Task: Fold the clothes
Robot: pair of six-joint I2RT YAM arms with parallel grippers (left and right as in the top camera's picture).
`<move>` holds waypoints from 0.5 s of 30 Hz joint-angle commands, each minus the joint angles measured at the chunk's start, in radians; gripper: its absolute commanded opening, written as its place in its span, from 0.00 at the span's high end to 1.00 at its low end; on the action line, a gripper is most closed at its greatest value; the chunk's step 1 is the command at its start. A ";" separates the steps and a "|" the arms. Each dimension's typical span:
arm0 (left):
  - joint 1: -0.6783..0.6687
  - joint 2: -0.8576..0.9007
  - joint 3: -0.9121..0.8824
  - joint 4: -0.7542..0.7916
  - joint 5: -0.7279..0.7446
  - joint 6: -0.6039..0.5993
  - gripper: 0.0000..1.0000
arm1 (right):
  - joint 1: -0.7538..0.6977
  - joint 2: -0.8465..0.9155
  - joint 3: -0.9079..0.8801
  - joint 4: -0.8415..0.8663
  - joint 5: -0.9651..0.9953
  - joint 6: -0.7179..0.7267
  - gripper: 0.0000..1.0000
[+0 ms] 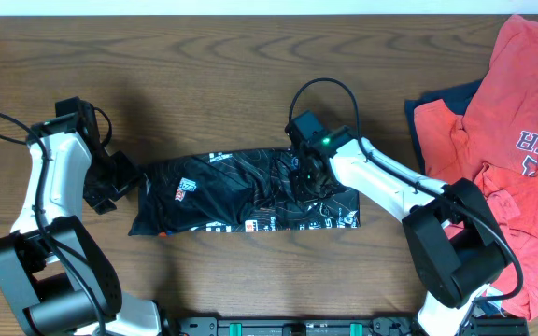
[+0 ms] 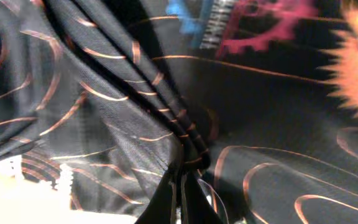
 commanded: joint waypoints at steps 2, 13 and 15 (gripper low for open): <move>-0.003 -0.015 -0.003 -0.006 -0.002 0.017 0.37 | 0.024 0.001 0.006 0.037 -0.292 -0.215 0.99; -0.003 -0.015 -0.003 -0.010 -0.002 0.017 0.37 | 0.053 0.000 0.006 0.042 -0.360 -0.285 0.70; -0.003 -0.015 -0.003 -0.010 -0.002 0.017 0.37 | 0.045 -0.007 0.009 0.038 -0.352 -0.288 0.69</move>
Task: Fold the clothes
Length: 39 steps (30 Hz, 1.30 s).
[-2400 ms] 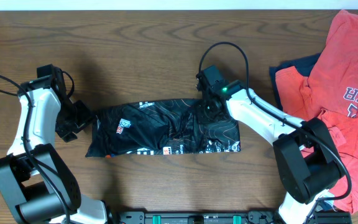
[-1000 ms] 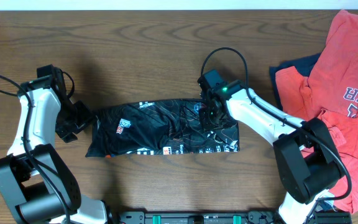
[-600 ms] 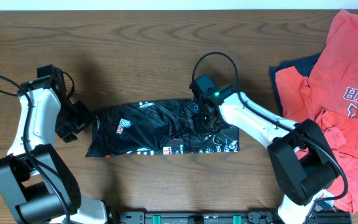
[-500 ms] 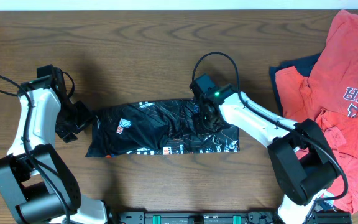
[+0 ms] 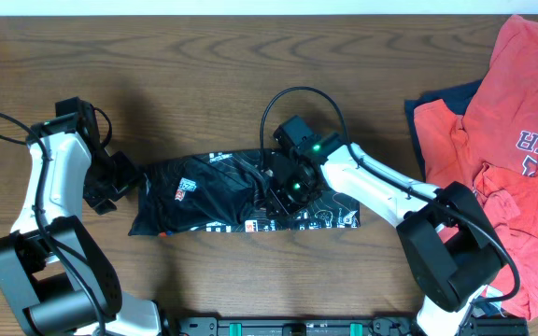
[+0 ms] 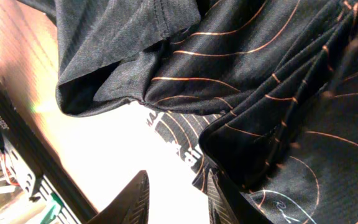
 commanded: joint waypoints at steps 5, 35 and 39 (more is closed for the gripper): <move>-0.003 -0.015 -0.003 0.000 -0.006 0.029 0.37 | -0.055 -0.092 0.020 -0.016 0.062 -0.016 0.64; -0.004 0.274 -0.012 0.164 0.267 0.407 0.11 | -0.297 -0.317 0.018 -0.212 0.370 0.127 0.46; -0.015 0.285 -0.042 0.161 0.269 0.407 0.11 | -0.296 -0.317 0.018 -0.212 0.372 0.128 0.45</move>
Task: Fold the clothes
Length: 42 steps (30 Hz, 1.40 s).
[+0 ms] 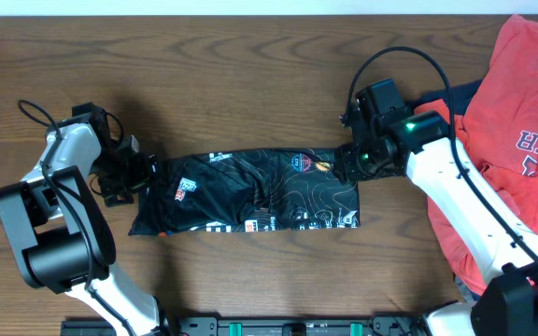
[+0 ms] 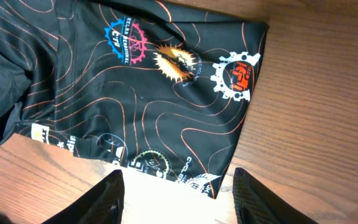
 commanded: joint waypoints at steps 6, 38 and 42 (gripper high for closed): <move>-0.067 0.053 -0.087 0.006 0.071 0.032 0.34 | -0.007 0.002 0.008 -0.003 0.018 0.011 0.46; 0.010 -0.023 0.382 -0.443 -0.166 -0.183 0.94 | -0.097 0.002 0.008 -0.027 0.044 0.029 0.47; -0.106 -0.051 0.382 -0.515 -0.120 -0.210 0.94 | -0.103 0.002 0.008 -0.031 0.044 0.029 0.47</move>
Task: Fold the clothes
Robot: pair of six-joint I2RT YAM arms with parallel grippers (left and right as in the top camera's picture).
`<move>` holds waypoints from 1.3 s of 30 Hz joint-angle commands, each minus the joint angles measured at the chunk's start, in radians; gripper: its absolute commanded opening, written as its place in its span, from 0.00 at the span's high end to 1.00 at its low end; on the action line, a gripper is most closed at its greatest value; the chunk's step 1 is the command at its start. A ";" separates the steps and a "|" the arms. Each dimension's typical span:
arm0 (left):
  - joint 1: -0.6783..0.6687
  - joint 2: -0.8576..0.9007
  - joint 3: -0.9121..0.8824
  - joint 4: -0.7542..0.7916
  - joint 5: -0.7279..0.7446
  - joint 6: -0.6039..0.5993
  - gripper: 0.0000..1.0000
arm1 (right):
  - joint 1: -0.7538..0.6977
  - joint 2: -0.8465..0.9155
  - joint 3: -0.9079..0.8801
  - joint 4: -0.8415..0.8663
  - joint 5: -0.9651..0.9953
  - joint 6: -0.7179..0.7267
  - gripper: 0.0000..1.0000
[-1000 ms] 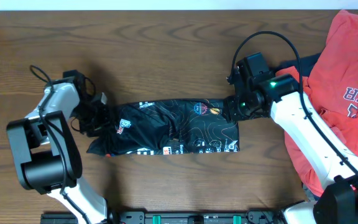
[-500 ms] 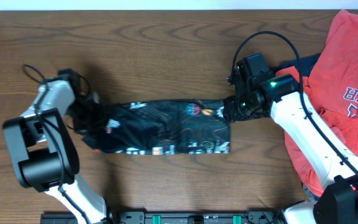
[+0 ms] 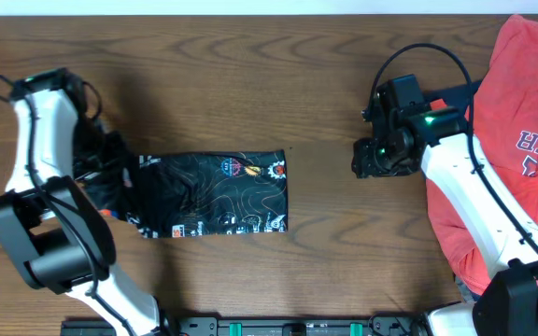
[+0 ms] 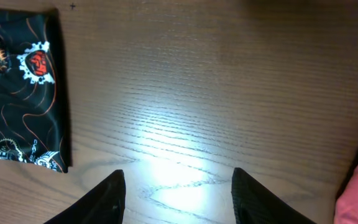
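Note:
A black printed garment point(image 3: 213, 194) lies as a compact rectangle left of the table's middle; its right end point(image 4: 17, 93) shows in the right wrist view. My left gripper point(image 3: 110, 182) sits at the garment's left edge, over dark bunched cloth. Its fingers do not show against that cloth. My right gripper point(image 3: 367, 159) is open over bare wood, well to the right of the garment, with nothing between its fingertips point(image 4: 114, 199).
A heap of red shirts point(image 3: 521, 121) with a navy piece point(image 3: 442, 98) fills the right side of the table, just beyond my right arm; a red edge shows in the right wrist view. Bare wood lies between the garment and the heap.
The garment now looks shorter, and its right end lies further left. The left arm has shifted to stand over its left edge. My right gripper has pulled back right, off the cloth.
My right gripper was first shut in the cloth at the middle of a long black garment, then open just left of there among the folds. Later it hung open over the garment's flat right end. Now the garment is a shorter rectangle and the right gripper is clear of it.

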 commanded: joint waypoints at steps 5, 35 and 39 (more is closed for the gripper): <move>-0.269 -0.050 0.016 -0.053 0.069 -0.063 0.94 | -0.007 0.002 0.008 -0.014 0.010 0.011 0.46; -0.750 -0.048 -0.002 0.203 0.147 -0.283 0.70 | -0.007 0.002 0.008 -0.052 0.010 0.000 0.46; -0.759 -0.051 0.008 0.209 0.155 -0.206 0.59 | -0.007 0.002 0.008 -0.044 0.009 0.000 0.37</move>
